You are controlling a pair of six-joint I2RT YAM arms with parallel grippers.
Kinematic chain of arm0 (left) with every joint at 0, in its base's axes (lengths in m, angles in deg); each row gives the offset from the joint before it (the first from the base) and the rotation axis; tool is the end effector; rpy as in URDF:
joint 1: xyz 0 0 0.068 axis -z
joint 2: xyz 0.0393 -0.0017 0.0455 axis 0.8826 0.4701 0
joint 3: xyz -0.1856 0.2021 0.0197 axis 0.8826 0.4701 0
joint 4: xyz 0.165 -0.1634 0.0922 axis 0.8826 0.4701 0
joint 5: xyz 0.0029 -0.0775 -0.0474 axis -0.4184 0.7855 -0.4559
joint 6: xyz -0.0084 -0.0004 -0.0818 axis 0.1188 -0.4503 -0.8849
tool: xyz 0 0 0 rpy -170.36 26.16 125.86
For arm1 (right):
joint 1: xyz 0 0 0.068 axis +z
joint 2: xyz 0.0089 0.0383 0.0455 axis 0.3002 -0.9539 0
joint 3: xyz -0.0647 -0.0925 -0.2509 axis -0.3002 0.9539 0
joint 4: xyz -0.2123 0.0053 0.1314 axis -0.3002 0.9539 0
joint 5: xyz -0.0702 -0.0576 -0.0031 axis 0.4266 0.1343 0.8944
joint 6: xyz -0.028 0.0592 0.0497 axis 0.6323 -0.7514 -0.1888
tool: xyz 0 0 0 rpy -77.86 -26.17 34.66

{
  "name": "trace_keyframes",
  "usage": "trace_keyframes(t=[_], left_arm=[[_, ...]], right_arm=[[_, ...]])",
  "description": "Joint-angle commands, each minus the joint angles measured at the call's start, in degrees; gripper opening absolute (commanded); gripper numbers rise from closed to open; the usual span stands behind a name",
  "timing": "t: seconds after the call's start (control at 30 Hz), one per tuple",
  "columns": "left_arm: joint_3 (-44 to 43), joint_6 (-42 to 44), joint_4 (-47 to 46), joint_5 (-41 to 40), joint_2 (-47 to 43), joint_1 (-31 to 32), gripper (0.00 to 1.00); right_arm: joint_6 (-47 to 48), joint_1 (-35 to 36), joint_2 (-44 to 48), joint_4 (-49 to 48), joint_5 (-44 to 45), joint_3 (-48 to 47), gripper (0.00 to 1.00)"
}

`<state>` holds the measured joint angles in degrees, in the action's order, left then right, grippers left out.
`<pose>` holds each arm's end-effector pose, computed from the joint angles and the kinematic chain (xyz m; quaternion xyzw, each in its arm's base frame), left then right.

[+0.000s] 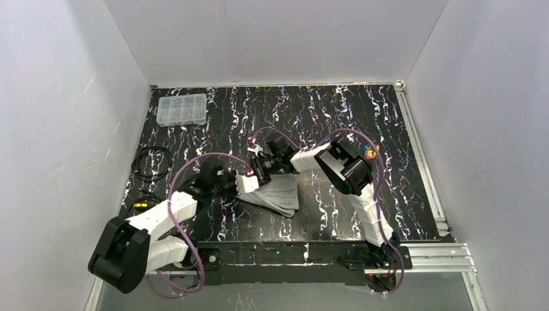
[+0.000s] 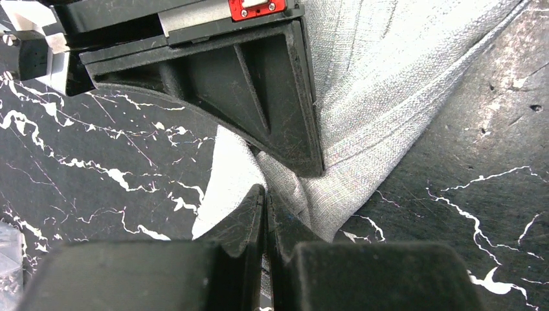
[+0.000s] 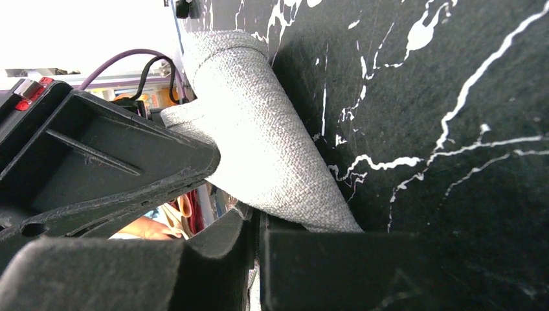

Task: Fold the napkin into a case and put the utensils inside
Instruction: Stuff the top corner of the smaller-rectangle-folded napkin at the center of the board.

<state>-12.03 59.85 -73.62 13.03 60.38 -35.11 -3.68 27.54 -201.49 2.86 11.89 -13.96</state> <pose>0.1985 -0.1267 0.1633 0.6230 0.6324 -0.0478 0.4578 0.2922 0.3732 0.0873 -0.2164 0.7959 0.5653 0.0111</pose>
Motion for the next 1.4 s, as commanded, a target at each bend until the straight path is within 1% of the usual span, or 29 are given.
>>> trace_keyframes(t=[0.0,0.13,0.33,0.43,0.5,0.6,0.63,0.7,0.87,1.07,1.27,1.37], left_arm=[[-2.03,-2.52,2.1,2.62,-1.72,0.22,0.0],[-1.23,-2.1,2.07,2.96,-2.35,0.22,0.0],[-1.81,-4.87,-0.88,-1.56,-1.17,-0.35,0.01],[-2.96,-5.08,2.06,-1.31,0.45,-0.74,0.02],[-1.85,-3.33,4.32,0.32,-0.08,-0.7,0.03],[2.06,1.43,2.94,2.66,-2.65,-0.66,0.05],[3.38,2.75,0.92,3.06,-3.37,-0.66,0.05],[4.46,4.76,0.26,3.59,-4.08,-0.66,0.07],[3.78,4.68,0.36,3.55,-3.03,-0.66,0.15],[3.9,5.27,0.09,5.3,-2.39,-0.66,0.17],[0.78,2.88,0.72,1.98,-1.28,-0.66,0.17],[-1.36,0.62,2.25,1.14,-1.8,-0.7,0.19]], right_arm=[[1.94,-0.59,-3.8,3.18,3.81,1.18,0.01],[1.92,-0.71,-3.91,3.22,3.81,1.51,0.01],[1.83,-1.05,-3.96,2.64,4.08,3.12,0.01],[1.75,-1.22,-4.01,2.36,4.02,3.53,0.01],[1.39,-1.37,-3.97,1.76,3.95,3.96,0.01],[0.4,-1.55,-3.96,0.38,3.65,4.43,0.01],[0.28,-1.59,-3.96,0.28,3.6,4.4,0.01],[-0.06,-1.55,-3.9,0.04,3.56,4.31,0.01],[-1.12,-1.59,-4.25,-1.25,3.38,4.34,0.01],[-2.13,-1.6,-4.27,-2.07,3.14,4.5,0.01],[-1.68,-1.57,-3.73,-0.77,3.27,4.14,0.01],[-1.54,-1.59,-3.87,-0.52,3.35,4.75,0.01]])
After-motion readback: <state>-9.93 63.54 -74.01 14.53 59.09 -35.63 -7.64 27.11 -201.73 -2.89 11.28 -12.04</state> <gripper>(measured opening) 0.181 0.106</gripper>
